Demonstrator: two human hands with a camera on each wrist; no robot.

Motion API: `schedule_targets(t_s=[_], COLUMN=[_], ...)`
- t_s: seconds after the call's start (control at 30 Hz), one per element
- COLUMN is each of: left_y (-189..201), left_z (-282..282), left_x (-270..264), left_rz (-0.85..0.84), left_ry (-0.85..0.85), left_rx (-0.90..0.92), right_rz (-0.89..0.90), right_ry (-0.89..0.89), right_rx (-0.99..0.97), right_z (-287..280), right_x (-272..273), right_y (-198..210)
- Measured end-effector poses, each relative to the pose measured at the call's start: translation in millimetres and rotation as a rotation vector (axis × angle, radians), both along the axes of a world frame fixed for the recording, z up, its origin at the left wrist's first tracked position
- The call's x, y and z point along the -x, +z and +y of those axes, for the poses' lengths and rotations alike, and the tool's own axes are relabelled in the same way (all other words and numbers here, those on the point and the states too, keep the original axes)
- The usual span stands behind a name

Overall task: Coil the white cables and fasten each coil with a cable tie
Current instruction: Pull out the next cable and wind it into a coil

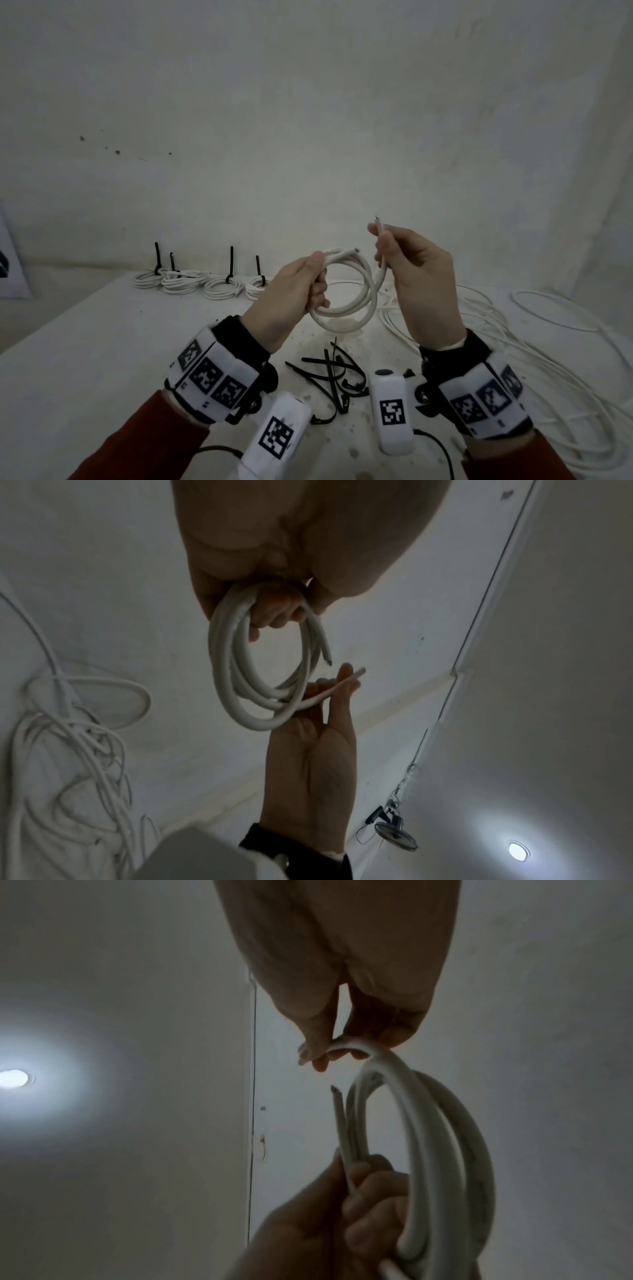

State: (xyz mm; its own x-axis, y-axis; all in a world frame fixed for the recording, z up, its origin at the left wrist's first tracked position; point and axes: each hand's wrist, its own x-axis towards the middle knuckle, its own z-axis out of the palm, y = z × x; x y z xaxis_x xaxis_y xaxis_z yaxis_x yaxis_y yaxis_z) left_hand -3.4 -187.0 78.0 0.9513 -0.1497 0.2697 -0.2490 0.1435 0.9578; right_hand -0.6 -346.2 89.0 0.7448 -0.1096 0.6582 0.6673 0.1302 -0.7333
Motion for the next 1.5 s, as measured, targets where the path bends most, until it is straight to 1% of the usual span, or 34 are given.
schedule_targets(t_s=[0.03,0.1,0.2,0.3,0.47,0.57,0.67,0.73,0.83,0.93,1.03,1.13,1.27,1.4,1.5], left_y=[0.6,1.7,2.6,2.0,2.8,4.2,3.8,0.5,-3.5,-4.5,-4.8,-6.8,-5.4,0.6,2.6], left_z=[-1.3,-3.2,-3.8,-2.3,-6.4,-9.5,-10.0,-9.9,-10.2,-10.1,-8.6,-8.5,-9.8,-11.0,-13.3], left_x=[1.2,1.9,0.0,-2.5,-4.3,-3.3,-0.3,2.9,6.8,5.3,4.1,5.0,6.9,12.3,14.5], left_rz=[-0.012,-0.025,-0.023,-0.001,0.027,0.067,0.116,0.069,-0.035,-0.125,-0.146,-0.121,-0.044,0.018,0.049], left_ry=[0.002,0.017,0.035,0.042,0.040,0.015,-0.036,-0.017,0.075,0.174,0.234,0.250,0.215,0.136,0.136], left_rx=[-0.033,-0.075,-0.088,-0.083,-0.023,0.023,0.076,-0.003,-0.160,-0.239,-0.279,-0.318,-0.268,-0.153,-0.132], right_rz=[-0.015,-0.015,-0.039,-0.032,-0.061,0.009,0.061,0.078,0.060,0.039,0.031,0.046,0.045,0.036,0.013], right_ry=[-0.038,-0.055,-0.068,-0.061,-0.048,-0.022,-0.093,-0.107,-0.100,-0.114,-0.098,-0.077,-0.063,-0.066,-0.065], right_rx=[0.024,0.029,0.085,0.080,0.178,0.119,0.094,0.060,0.051,0.080,0.115,0.155,0.169,0.203,0.242], right_z=[2.6,8.0,12.5,14.3,24.9,27.1,23.1,20.7,20.9,23.6,25.1,23.3,18.5,13.1,12.2], right_x=[-1.5,-5.1,-11.0,-13.7,-13.6,-10.0,-9.9,-11.7,-11.6,-9.8,-7.0,-3.7,-3.9,-1.5,2.6], right_y=[0.3,-0.4,-5.0,-10.4,-27.1,-25.6,-20.1,-17.1,-14.9,-15.9,-20.7,-27.0,-28.2,-20.0,-15.2])
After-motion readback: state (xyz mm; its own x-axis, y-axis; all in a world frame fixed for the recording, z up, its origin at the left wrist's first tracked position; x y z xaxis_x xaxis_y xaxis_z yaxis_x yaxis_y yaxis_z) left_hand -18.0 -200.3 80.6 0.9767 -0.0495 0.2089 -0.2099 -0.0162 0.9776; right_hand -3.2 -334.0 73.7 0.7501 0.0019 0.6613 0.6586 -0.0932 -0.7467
